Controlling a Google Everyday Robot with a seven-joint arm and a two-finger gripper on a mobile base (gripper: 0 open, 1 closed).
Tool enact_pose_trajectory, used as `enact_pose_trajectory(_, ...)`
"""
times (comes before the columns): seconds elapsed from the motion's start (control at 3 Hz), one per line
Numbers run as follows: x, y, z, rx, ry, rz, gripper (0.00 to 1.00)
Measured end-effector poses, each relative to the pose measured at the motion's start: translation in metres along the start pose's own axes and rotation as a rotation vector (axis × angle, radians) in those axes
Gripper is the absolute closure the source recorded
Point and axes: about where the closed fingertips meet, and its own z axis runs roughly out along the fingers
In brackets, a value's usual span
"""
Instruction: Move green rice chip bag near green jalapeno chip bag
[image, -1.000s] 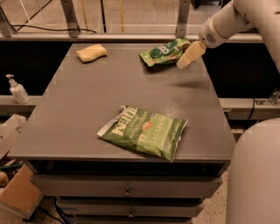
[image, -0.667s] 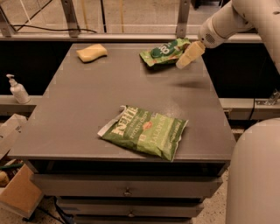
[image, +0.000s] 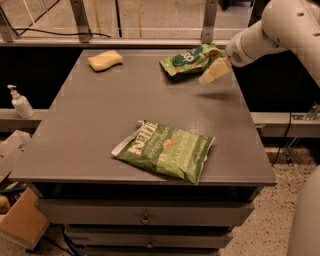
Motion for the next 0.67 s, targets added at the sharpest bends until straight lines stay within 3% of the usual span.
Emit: enact_pose_trajectory(0.67,-0.004,-0.023,0.031,0.135,-0.134,0.088,0.0)
